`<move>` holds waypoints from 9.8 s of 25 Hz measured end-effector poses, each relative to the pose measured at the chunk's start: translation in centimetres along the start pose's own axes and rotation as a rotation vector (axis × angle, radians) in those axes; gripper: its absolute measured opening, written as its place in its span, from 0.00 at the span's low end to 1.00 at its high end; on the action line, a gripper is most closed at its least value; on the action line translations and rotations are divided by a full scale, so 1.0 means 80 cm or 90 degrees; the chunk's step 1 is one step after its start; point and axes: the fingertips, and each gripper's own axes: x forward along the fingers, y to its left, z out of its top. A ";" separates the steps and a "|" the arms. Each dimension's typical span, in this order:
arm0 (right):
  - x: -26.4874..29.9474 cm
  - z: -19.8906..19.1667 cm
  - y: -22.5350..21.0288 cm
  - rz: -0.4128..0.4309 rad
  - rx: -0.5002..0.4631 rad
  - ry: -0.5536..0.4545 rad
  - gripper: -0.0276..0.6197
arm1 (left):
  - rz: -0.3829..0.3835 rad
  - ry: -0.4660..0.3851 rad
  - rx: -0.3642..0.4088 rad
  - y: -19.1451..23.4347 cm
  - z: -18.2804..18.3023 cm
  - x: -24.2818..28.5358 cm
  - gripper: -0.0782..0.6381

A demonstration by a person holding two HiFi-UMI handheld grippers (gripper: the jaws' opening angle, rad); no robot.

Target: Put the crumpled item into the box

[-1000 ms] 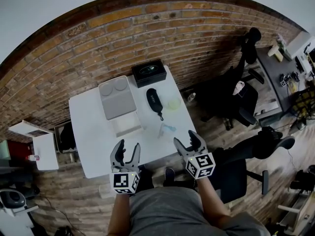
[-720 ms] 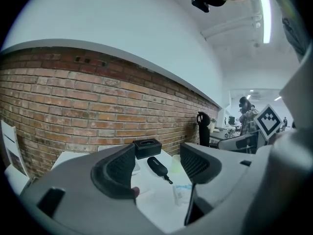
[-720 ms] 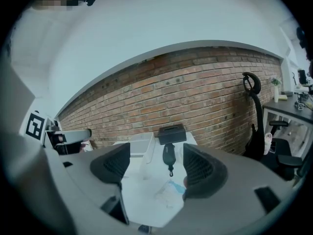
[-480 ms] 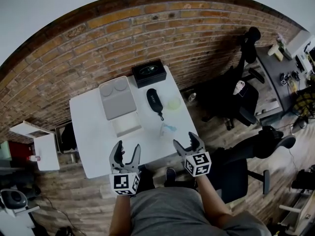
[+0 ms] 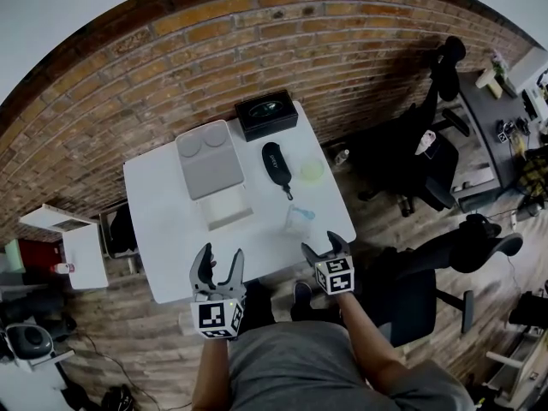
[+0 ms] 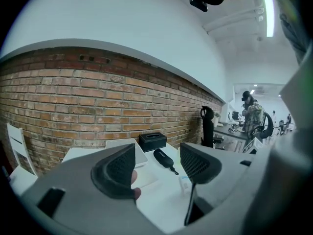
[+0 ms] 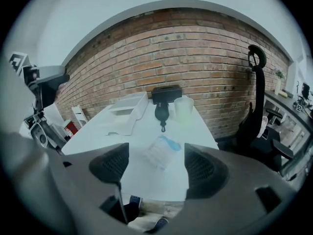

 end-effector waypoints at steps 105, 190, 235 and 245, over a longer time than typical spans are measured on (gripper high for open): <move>0.131 0.077 0.173 0.129 -0.169 0.145 0.18 | 0.081 -0.009 -0.059 0.138 -0.020 -0.054 0.49; 0.191 0.081 0.230 0.211 -0.163 0.191 0.48 | 0.066 -0.005 -0.070 0.196 -0.021 -0.049 0.49; 0.067 0.139 0.175 0.132 -0.159 -0.162 0.52 | 0.022 0.034 0.017 0.154 -0.100 0.001 0.49; 0.103 0.097 0.162 0.188 -0.168 -0.135 0.58 | 0.077 0.053 0.023 0.145 -0.146 0.026 0.49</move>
